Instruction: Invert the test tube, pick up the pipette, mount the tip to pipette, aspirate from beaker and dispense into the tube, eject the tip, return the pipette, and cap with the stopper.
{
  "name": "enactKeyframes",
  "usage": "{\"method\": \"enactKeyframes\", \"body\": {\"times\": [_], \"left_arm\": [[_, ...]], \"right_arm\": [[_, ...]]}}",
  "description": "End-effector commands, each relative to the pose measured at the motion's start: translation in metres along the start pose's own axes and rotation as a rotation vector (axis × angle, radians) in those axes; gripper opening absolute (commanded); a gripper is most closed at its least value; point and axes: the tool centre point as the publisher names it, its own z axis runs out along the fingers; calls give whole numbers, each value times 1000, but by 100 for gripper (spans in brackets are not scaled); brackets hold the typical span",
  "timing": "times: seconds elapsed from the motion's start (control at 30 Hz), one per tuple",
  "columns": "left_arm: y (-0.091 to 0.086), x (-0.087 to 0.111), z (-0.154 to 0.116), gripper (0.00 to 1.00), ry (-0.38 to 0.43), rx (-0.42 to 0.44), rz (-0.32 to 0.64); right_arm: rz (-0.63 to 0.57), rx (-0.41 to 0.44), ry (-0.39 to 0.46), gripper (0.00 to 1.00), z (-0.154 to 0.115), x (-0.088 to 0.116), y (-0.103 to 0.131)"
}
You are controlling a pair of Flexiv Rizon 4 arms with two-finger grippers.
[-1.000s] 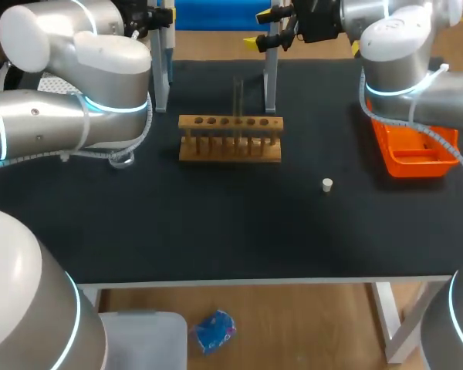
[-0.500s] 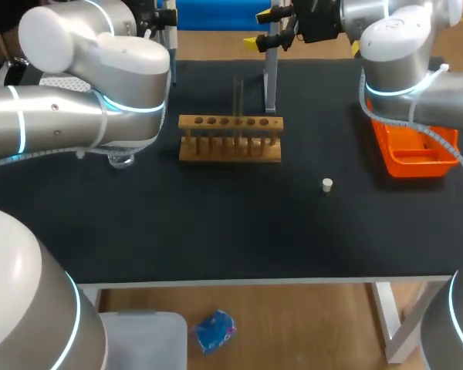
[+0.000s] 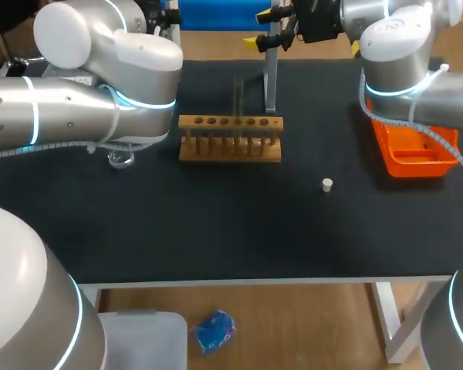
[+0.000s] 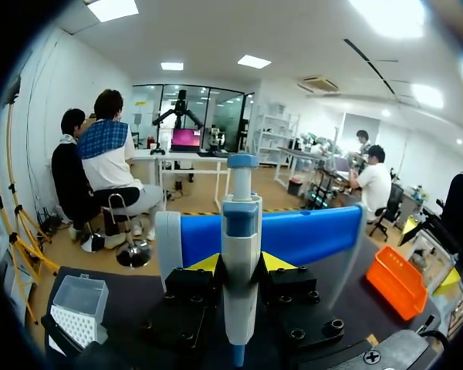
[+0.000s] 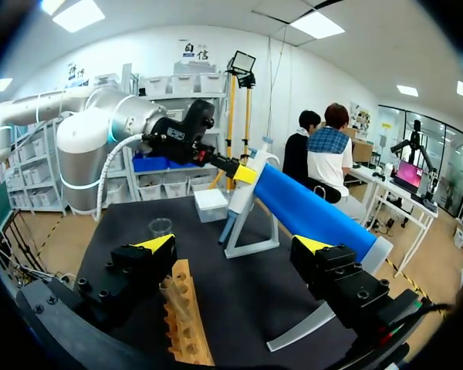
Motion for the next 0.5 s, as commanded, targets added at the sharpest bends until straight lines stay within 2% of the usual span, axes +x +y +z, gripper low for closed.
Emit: {"method": "enactKeyframes", "body": {"times": [0.03, 0.5], "left_arm": [[-2, 1, 5, 0, -20, -6, -8], [-2, -5, 8, 0, -57, -18, -28]], "right_arm": [[0, 3, 2, 100, -1, 0, 0], [0, 3, 2, 100, -1, 0, 0]]}}
